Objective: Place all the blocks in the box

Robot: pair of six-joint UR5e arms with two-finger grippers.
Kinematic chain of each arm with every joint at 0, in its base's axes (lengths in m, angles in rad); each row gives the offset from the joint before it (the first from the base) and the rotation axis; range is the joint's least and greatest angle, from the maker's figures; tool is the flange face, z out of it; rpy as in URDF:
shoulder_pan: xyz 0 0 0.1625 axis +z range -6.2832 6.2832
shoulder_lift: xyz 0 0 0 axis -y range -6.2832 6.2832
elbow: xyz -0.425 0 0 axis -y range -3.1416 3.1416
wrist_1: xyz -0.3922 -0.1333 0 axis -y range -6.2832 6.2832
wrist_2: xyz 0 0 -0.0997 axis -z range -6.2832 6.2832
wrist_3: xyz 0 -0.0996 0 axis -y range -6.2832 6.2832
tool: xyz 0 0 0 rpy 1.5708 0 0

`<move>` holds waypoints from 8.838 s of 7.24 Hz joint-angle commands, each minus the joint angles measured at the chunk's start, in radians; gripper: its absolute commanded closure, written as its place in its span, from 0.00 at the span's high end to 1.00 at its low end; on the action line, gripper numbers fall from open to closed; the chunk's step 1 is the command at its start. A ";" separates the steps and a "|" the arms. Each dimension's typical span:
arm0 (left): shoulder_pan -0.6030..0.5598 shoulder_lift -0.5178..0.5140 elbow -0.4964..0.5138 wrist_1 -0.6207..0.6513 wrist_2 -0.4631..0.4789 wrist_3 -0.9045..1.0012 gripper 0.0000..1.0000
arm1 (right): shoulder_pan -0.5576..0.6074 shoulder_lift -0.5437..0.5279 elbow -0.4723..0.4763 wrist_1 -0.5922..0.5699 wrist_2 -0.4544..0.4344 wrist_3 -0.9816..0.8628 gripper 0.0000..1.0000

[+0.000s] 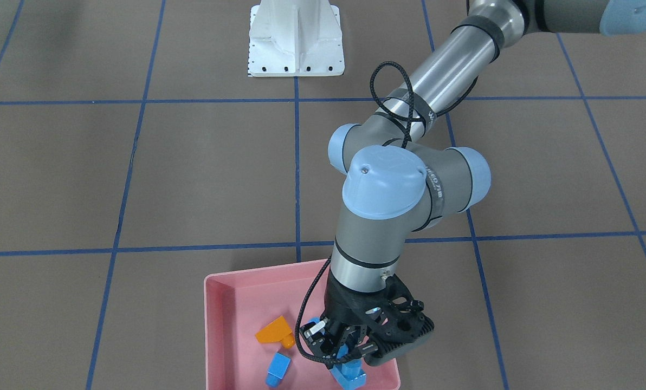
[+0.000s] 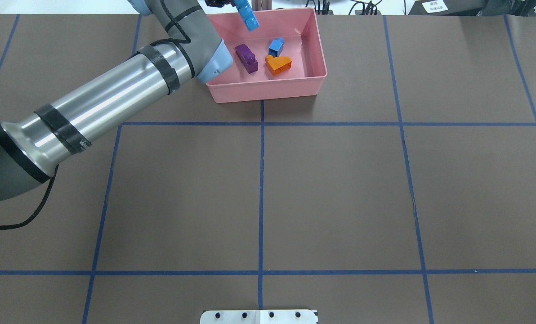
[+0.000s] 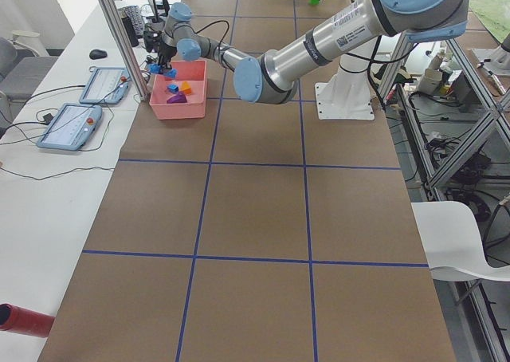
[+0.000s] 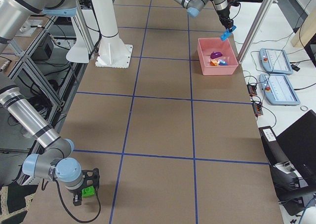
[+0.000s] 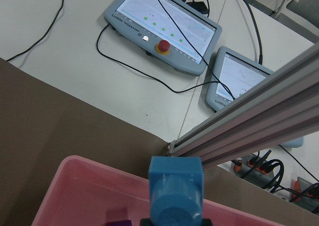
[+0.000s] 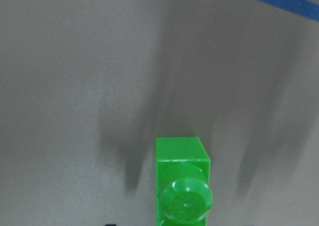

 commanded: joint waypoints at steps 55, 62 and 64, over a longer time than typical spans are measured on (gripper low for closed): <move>-0.684 1.255 -0.970 0.724 -0.527 1.639 1.00 | 0.039 0.590 0.330 -0.692 0.214 0.425 1.00; -0.721 1.238 -0.855 0.622 -0.532 1.691 1.00 | 0.039 0.593 0.335 -0.690 0.220 0.427 1.00; -0.721 1.235 -0.855 0.624 -0.532 1.691 1.00 | 0.039 0.593 0.335 -0.690 0.220 0.427 1.00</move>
